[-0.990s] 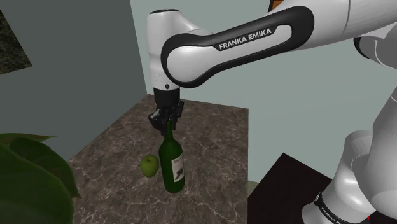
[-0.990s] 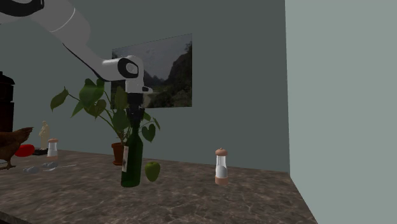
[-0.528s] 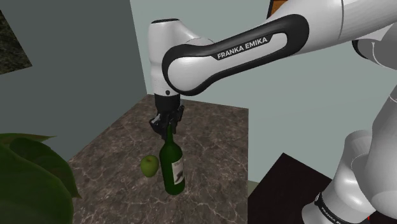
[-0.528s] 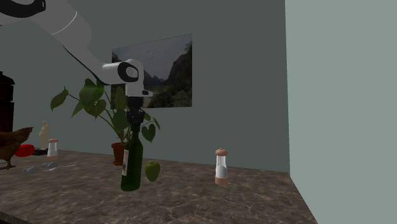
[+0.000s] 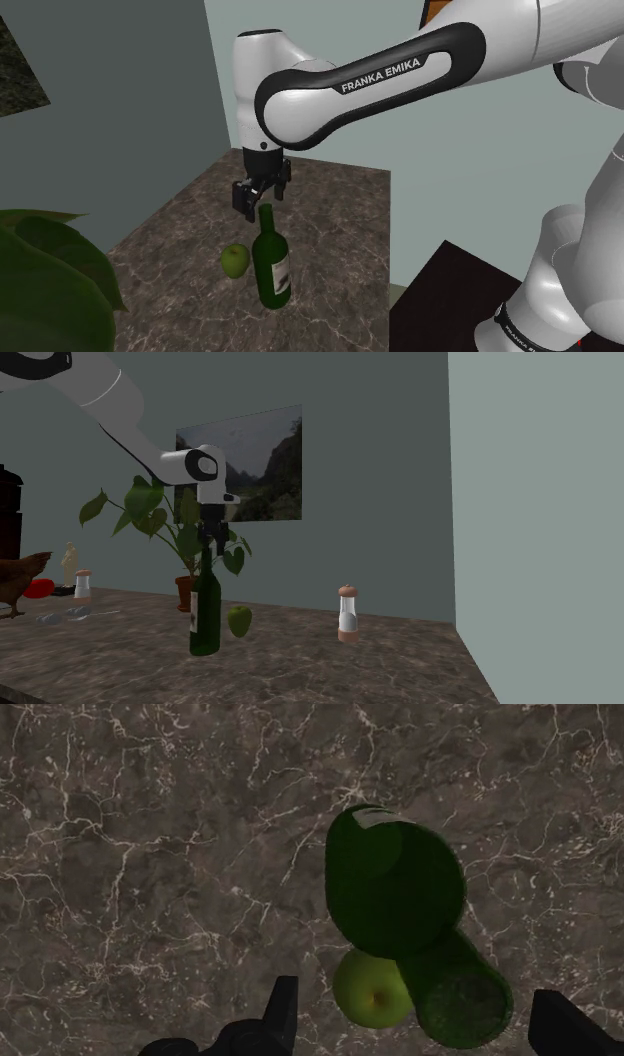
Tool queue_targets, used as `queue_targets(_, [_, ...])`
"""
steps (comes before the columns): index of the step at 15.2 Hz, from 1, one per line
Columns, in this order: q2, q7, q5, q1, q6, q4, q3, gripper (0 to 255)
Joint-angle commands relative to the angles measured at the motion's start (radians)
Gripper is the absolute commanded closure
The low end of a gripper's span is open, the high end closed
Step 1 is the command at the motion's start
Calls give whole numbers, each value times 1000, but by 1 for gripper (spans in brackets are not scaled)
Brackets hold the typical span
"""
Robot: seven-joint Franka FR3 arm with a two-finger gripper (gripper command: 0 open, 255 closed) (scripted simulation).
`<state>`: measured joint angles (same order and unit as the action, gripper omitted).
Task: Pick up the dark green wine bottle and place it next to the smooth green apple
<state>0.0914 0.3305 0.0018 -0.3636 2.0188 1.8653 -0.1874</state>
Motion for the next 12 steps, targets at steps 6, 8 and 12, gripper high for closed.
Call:
queue_targets(6, [-28, -4, 6, 2, -120, -93, 1, 0])
queue_targets(8, [-28, -4, 6, 2, -120, -93, 1, 0])
queue_targets(12, [-28, -4, 6, 2, -120, -93, 1, 0])
